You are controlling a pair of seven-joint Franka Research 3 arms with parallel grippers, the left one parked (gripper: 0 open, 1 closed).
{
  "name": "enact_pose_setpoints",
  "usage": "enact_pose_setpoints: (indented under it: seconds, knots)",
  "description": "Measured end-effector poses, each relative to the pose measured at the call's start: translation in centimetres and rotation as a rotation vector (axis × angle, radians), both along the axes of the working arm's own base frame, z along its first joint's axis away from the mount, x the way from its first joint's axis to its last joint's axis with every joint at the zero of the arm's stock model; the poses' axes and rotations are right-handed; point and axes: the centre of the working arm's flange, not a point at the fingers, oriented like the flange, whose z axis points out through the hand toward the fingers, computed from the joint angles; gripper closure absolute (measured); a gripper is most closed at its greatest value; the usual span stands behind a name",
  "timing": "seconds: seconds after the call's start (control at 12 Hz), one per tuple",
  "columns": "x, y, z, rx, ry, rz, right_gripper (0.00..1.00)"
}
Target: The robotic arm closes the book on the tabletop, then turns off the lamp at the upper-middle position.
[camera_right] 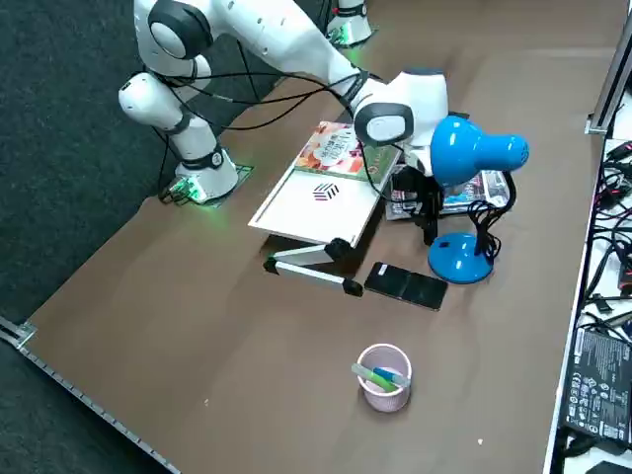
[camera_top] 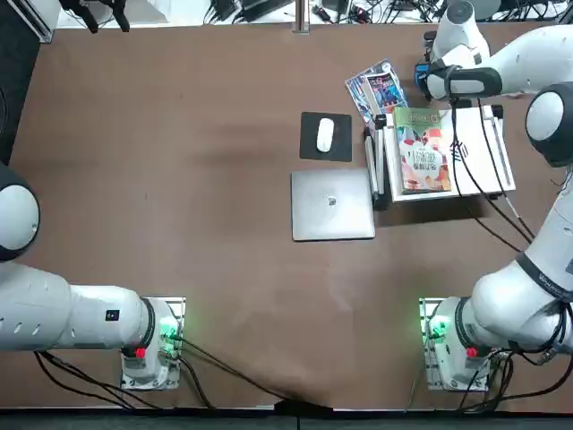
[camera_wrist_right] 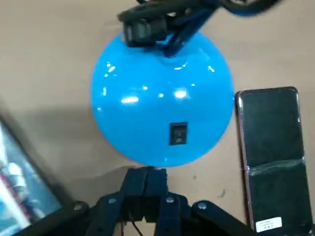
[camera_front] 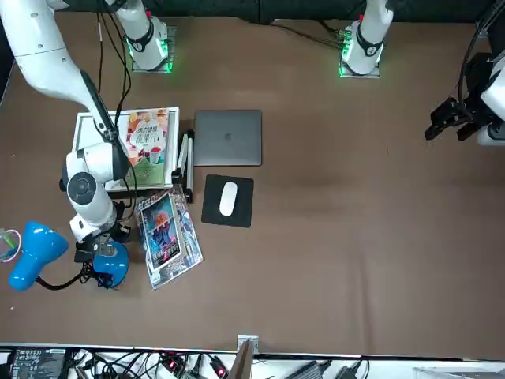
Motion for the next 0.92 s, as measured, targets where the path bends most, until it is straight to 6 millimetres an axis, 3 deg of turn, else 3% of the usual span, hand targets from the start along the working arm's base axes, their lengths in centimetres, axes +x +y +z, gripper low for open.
enact_pose_setpoints:
  seconds: [0.67, 0.92]
  knots:
    - [0.7, 3.7, 4.3, 0.002, 0.005, 0.015, 0.98]
    - [0.6, 4.9, 5.7, 0.027, -0.007, 0.001, 0.7]
